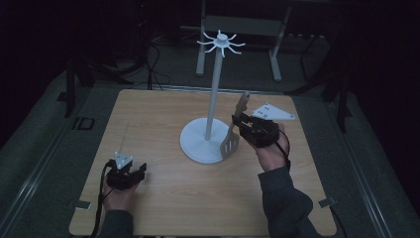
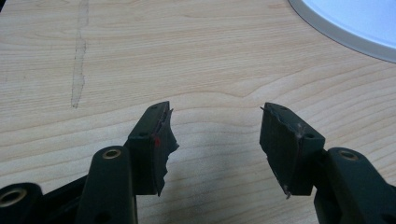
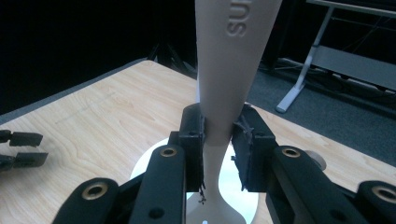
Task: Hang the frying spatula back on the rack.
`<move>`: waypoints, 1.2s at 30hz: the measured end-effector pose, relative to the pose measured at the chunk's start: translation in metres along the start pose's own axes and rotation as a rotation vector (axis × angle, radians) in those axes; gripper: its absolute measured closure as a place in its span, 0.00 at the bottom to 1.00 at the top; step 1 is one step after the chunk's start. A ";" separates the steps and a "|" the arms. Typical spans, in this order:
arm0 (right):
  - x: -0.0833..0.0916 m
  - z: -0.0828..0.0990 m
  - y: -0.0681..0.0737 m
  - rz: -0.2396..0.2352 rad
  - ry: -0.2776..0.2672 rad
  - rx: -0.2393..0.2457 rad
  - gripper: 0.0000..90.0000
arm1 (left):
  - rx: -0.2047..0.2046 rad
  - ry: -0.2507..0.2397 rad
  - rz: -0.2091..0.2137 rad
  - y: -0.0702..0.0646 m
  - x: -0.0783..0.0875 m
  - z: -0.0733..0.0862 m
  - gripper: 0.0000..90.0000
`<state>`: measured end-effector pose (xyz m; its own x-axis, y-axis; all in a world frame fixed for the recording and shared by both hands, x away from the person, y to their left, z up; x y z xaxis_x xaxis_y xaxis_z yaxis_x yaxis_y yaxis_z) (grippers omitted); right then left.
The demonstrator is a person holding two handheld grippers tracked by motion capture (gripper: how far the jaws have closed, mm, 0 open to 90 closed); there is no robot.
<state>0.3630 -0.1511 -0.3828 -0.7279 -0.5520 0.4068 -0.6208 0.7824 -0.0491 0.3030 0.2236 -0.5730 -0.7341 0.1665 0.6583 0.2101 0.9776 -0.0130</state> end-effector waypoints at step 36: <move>0.005 -0.033 -0.014 0.007 -0.086 -0.011 0.83 | 0.007 -0.001 0.001 0.001 -0.001 0.000 0.49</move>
Point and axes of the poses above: each handheld gripper's, and its own axes: x roughly backward along the jaws, z roughly out of its underside, y roughly to its left, the point moved 3 cm from there along -x, roughly forward along the jaws, and after that the axes turned 2 degrees about y, right-handed, at the moved point
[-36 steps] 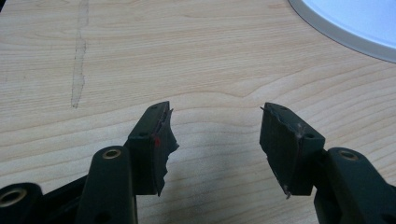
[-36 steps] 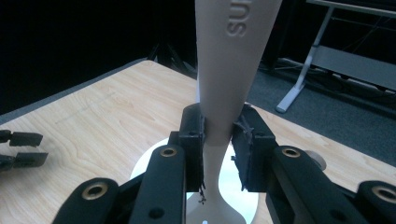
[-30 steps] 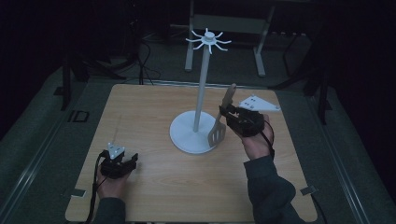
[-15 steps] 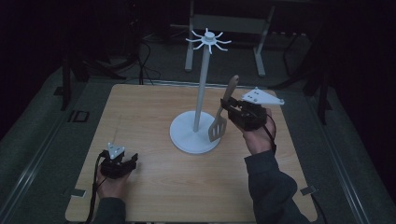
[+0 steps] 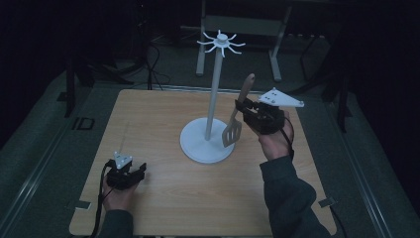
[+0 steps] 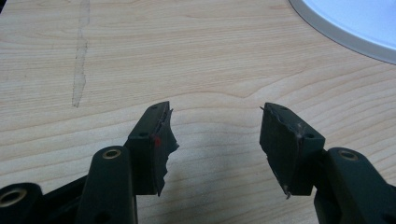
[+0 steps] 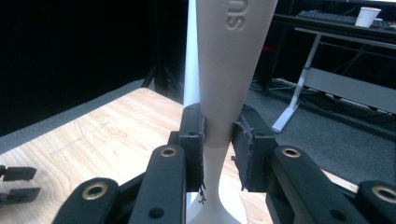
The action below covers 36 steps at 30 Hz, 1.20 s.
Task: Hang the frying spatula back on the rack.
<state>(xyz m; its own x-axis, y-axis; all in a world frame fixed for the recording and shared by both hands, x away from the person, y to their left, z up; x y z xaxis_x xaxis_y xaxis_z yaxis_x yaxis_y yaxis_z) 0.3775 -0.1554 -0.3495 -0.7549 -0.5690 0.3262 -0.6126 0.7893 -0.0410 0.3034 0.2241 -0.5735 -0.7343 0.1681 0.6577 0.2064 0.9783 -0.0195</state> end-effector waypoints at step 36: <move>-0.028 -0.044 -0.009 -0.051 0.063 0.015 0.83 | 0.002 -0.004 0.001 0.001 0.001 0.000 0.49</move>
Point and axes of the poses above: each handheld gripper's, and its own axes: x roughly backward along the jaws, z roughly out of its underside, y roughly to its left, the point moved 3 cm from there along -x, roughly forward along the jaws, and after that the axes turned 2 degrees about y, right-handed, at the moved point
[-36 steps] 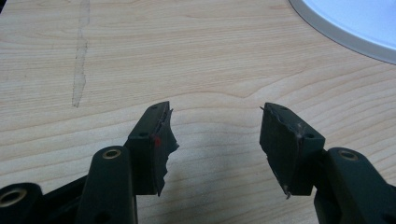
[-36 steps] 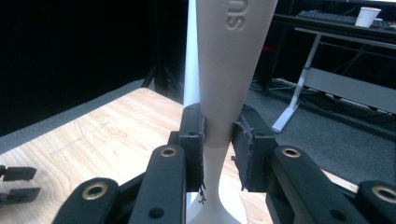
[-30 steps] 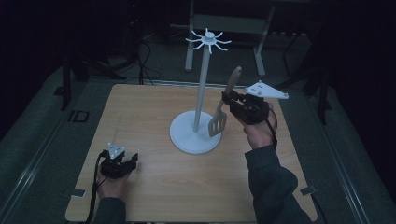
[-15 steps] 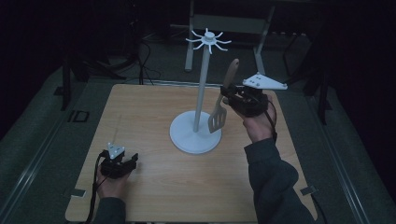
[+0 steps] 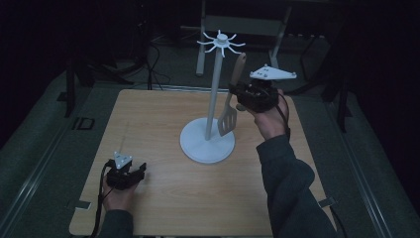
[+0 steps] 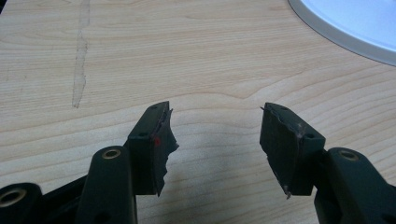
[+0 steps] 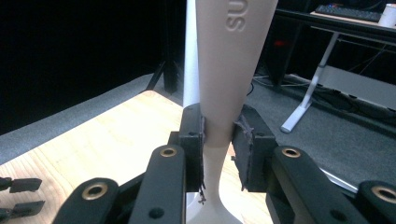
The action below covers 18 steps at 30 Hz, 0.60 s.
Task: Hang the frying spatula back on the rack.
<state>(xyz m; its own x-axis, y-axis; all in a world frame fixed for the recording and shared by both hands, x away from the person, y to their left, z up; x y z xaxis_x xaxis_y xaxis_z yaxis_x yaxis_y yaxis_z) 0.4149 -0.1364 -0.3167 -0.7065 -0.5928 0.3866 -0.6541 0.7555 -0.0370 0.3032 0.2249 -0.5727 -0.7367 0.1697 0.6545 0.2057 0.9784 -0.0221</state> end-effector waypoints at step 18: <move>-0.011 -0.013 -0.007 -0.054 0.059 0.024 0.83 | 0.004 -0.002 0.000 0.001 0.000 0.000 0.49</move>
Point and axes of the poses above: each handheld gripper's, and its own axes: x roughly backward along the jaws, z roughly out of its underside, y roughly to its left, the point moved 3 cm from there along -x, roughly forward along the jaws, and after that the axes turned 2 degrees about y, right-handed, at the moved point
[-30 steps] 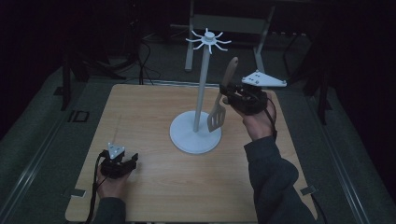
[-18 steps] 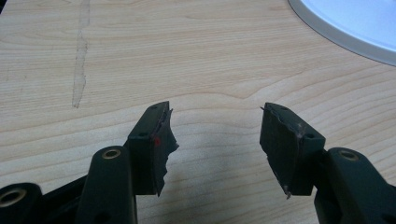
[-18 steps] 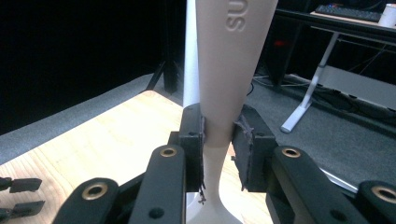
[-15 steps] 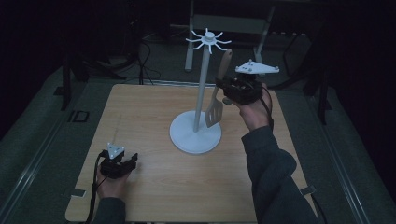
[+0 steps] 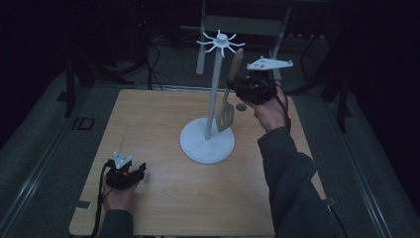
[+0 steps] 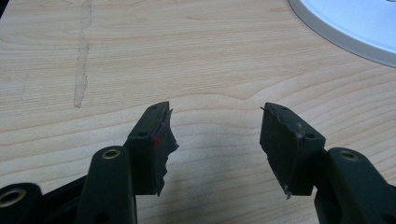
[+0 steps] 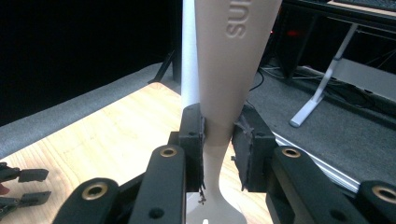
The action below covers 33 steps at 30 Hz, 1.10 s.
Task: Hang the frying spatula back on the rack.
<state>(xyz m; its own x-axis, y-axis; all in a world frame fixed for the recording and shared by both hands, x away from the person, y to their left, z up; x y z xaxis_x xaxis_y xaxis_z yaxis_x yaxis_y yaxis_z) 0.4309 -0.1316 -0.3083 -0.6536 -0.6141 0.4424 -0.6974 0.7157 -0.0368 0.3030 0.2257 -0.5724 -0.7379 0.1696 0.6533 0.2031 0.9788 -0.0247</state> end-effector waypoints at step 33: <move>0.005 0.035 -0.005 0.041 0.020 -0.011 0.28 | -0.004 0.009 0.003 -0.001 -0.002 0.001 0.48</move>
<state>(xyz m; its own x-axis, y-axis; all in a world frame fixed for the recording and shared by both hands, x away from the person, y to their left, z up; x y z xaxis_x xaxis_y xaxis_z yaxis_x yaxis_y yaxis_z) 0.4210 -0.1498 -0.3372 -0.6758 -0.5772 0.4584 -0.6667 0.7439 -0.0460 0.3037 0.2246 -0.5739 -0.7318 0.1715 0.6596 0.2076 0.9779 -0.0239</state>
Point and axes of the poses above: each handheld gripper's, and its own axes: x roughly backward along the jaws, z roughly out of its underside, y roughly to its left, the point moved 3 cm from there along -x, roughly forward along the jaws, and after that the axes turned 2 degrees about y, right-handed, at the moved point
